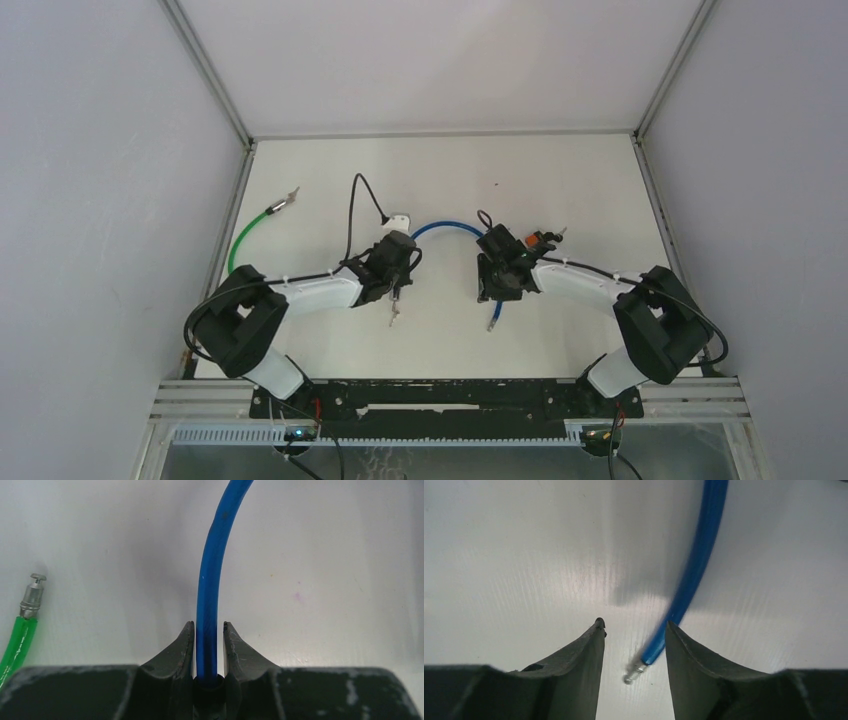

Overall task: Lock with the key
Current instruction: Lock the lock.

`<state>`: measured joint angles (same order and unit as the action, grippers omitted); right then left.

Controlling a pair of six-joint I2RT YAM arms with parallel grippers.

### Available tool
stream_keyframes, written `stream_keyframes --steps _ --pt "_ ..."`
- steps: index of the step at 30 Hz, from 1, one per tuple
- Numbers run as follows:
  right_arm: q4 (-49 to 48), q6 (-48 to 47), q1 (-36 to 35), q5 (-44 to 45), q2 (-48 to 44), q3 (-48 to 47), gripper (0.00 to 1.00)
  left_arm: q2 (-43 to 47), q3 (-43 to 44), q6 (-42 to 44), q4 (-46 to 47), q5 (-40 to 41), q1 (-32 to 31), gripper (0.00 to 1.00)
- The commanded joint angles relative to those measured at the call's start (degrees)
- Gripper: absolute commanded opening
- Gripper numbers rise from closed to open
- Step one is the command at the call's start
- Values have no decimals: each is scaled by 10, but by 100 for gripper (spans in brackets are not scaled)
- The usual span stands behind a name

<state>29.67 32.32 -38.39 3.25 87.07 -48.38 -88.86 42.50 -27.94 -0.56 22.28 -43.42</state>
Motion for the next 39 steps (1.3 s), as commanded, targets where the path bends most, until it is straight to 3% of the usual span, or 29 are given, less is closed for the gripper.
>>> stream_keyframes --steps 1,9,14,17,19,25,33,39 --pt "9 -16 -5 38 -25 3 53 -1 3 10 31 -24 2 0" --pt "24 -5 -12 89 -13 8 52 -14 35 -34 -33 -19 2 0" --pt "26 -25 -9 88 -120 16 54 -15 33 -34 -33 -25 2 0" --pt "35 -41 57 91 -169 27 60 -16 33 -20 -34 -18 2 0" --pt "39 -64 105 73 -174 32 69 -18 34 -14 -34 -17 2 0" --pt "65 -40 214 60 -113 18 70 -34 50 -17 -42 -27 2 0" --pt "17 -49 217 33 -46 33 59 -59 75 -61 -67 -38 2 0" --pt "-29 -53 194 -26 -38 69 30 -91 100 -136 -119 -57 1 0"
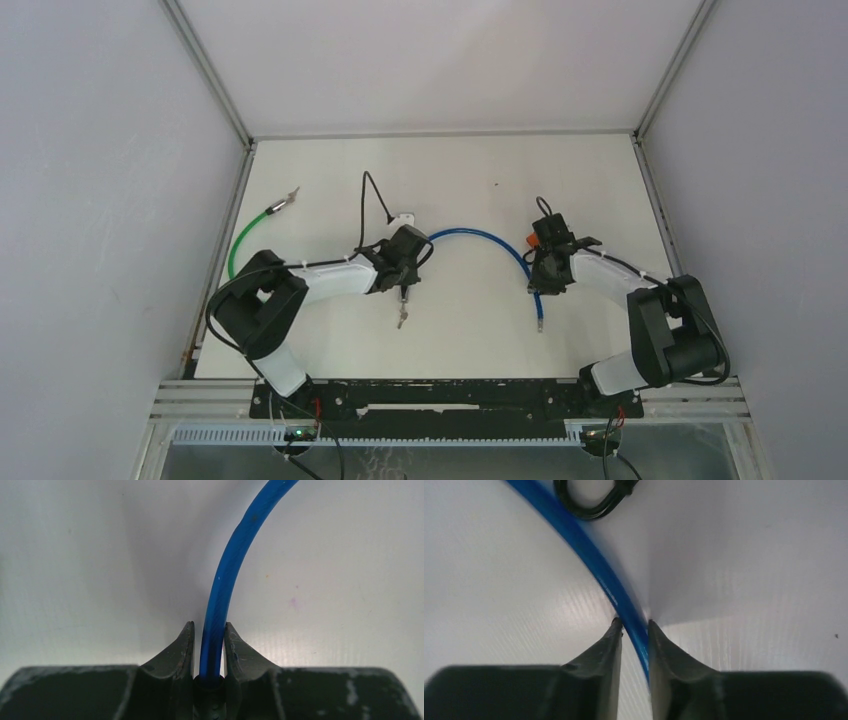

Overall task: Lock with the key
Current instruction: Lock the lock.

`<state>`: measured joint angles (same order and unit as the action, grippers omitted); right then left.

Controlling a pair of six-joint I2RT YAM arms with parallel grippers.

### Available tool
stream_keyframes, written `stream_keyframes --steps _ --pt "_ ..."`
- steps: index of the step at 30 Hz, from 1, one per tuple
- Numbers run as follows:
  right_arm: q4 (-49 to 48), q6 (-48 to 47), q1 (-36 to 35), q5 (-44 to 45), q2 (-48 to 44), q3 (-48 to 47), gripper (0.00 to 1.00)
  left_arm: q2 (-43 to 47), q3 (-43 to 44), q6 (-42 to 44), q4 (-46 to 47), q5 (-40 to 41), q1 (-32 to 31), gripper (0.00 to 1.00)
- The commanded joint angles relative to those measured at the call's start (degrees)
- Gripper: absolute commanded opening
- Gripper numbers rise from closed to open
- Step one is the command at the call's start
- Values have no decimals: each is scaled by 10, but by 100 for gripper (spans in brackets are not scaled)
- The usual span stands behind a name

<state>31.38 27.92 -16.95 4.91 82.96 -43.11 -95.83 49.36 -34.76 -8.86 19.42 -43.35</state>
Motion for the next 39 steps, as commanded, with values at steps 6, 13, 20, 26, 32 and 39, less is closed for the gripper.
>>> stream_keyframes --steps 6,13,20,26,32,39 --pt "-34 77 -74 -72 -2 15 0 -30 14 -150 -44 -29 0 0" --pt "-112 233 -180 -148 36 -3 0 -58 19 -103 -26 -60 0 0" --pt "-180 320 -219 -210 96 -44 0 -32 -26 -35 -3 -15 3 0" --pt "-126 304 -234 -144 94 -47 0 -74 -9 -18 -15 -26 3 4" --pt "-105 307 -248 -108 80 -25 0 -88 -3 -17 -19 -32 3 1" --pt "-124 402 -234 -101 62 -25 0 -75 -14 -34 -4 -52 3 0"
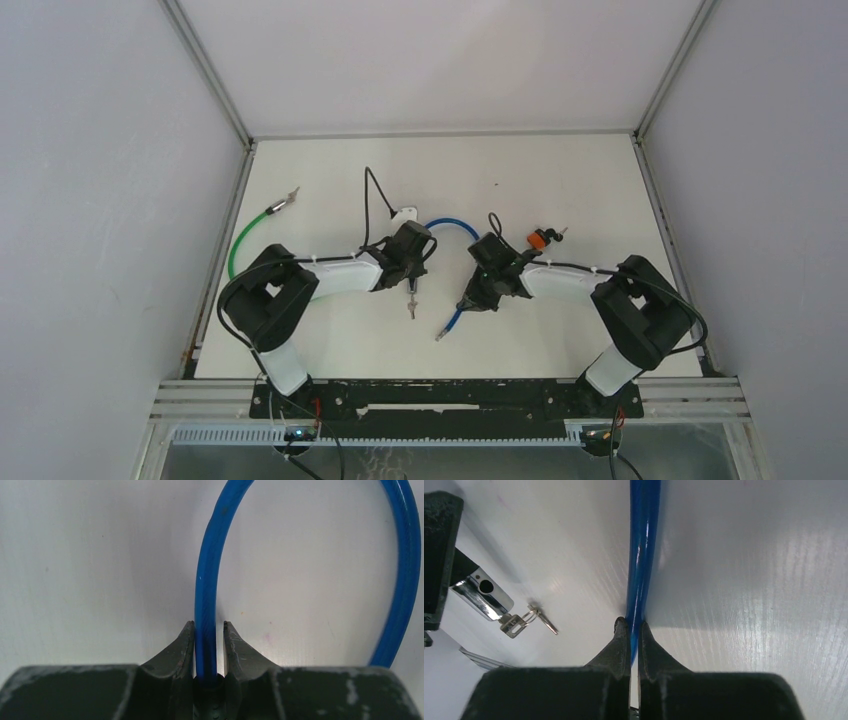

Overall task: Lock with the key
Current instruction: Lock the lock.

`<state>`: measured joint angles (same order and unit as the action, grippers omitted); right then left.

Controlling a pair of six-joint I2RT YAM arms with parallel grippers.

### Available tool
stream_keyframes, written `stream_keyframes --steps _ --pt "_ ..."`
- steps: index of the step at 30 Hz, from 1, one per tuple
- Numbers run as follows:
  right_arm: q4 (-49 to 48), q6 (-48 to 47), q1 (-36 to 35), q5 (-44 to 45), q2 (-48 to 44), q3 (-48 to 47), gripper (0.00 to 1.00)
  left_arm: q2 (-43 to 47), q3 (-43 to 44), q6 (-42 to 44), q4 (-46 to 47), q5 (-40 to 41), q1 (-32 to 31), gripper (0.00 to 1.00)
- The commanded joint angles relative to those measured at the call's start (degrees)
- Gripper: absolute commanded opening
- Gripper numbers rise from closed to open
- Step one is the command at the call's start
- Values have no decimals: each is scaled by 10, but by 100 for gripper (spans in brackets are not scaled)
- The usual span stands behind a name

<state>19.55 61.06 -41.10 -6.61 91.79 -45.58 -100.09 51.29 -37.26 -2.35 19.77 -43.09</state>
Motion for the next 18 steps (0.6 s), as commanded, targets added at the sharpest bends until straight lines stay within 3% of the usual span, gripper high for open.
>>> stream_keyframes --steps 1,7,10,18 --pt "-11 91 14 8 -29 -2 0 -27 -39 -10 -57 -59 0 0" --pt "43 221 43 -1 -11 -56 0 -9 -42 -13 -49 -71 0 0" --pt "116 267 48 8 22 -116 0 11 -28 -23 -87 -67 0 0" --pt "260 280 58 8 109 -261 0 57 -36 -47 -101 -71 -2 0"
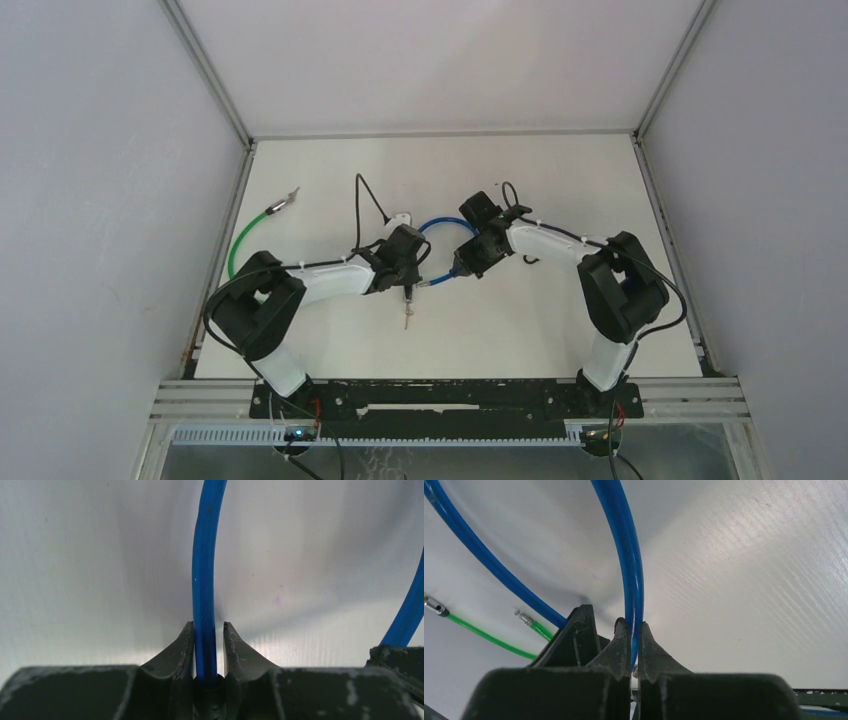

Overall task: Lock with the key
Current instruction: Lock the lock.

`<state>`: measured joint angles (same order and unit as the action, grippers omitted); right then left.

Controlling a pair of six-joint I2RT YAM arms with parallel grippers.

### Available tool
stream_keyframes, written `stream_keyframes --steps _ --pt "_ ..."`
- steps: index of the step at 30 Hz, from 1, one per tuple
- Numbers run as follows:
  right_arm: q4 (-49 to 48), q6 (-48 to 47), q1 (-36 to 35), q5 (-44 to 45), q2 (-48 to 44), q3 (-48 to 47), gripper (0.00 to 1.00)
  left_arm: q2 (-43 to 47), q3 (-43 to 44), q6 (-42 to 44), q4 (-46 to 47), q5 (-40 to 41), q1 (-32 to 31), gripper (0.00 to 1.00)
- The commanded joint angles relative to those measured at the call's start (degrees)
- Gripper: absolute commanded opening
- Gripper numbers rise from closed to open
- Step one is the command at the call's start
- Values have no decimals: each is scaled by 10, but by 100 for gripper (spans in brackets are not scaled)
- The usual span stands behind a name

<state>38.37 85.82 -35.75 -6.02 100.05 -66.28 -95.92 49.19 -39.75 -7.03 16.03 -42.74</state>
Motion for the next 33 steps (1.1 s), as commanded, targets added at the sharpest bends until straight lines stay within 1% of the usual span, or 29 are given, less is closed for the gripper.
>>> stream_keyframes --steps 1,4,8,17,22,33 --pt "88 33 5 0 38 -66 0 16 -15 -25 -54 -34 -5 0" --pt "119 28 3 4 57 -86 0 16 -15 -33 -51 -46 -5 0" --pt "141 37 -8 35 51 -86 0 15 -10 -44 -52 -56 -5 0" --pt "146 41 -9 25 77 -103 0 17 -3 -40 -55 -58 -11 0" --pt "144 43 -11 16 90 -117 0 8 23 -38 -89 -20 -31 0" --pt "151 34 -16 12 109 -145 0 -1 33 -47 -75 -32 -41 0"
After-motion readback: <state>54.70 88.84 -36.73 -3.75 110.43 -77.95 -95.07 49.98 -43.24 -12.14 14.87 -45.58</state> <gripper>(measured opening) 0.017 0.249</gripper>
